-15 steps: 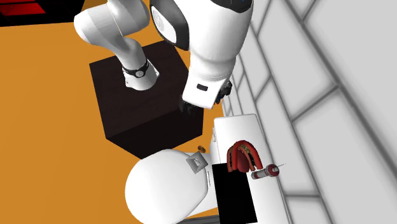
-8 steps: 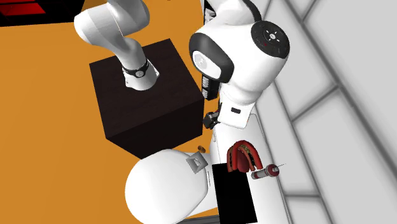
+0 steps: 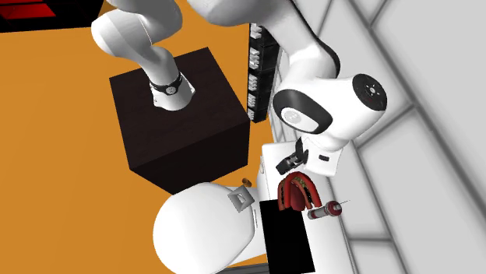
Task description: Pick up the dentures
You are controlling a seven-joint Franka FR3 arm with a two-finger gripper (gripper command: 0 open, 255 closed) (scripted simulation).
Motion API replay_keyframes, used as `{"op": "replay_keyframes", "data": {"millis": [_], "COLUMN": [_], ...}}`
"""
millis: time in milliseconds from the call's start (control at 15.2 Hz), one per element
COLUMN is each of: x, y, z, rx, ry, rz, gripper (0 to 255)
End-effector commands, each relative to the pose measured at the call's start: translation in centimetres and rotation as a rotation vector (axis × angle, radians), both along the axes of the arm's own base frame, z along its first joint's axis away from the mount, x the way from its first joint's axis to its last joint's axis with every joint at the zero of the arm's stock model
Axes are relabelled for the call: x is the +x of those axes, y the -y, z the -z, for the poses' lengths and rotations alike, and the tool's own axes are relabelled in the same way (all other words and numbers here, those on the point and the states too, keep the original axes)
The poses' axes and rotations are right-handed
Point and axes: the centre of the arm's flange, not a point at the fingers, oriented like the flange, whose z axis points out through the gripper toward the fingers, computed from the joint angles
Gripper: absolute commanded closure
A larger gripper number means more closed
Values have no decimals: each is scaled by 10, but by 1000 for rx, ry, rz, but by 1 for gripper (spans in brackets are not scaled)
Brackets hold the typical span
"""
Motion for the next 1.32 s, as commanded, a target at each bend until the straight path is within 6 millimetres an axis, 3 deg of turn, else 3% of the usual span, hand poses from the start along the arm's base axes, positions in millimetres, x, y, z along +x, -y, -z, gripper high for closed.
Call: {"op": "replay_keyframes", "data": {"millis": [0, 462, 990, 1122, 1188, 1254], "x": [13, 55, 57, 57, 56, 56], "y": [-14, -68, -71, -71, -71, -71], "z": [22, 90, 133, 133, 134, 133], "rx": [-14, -61, -63, -63, -63, -63], "ry": [3, 11, 12, 12, 12, 12], "rz": [-15, -67, -70, -70, -70, -70], "gripper": [0, 0, 0, 0, 255, 255]}}
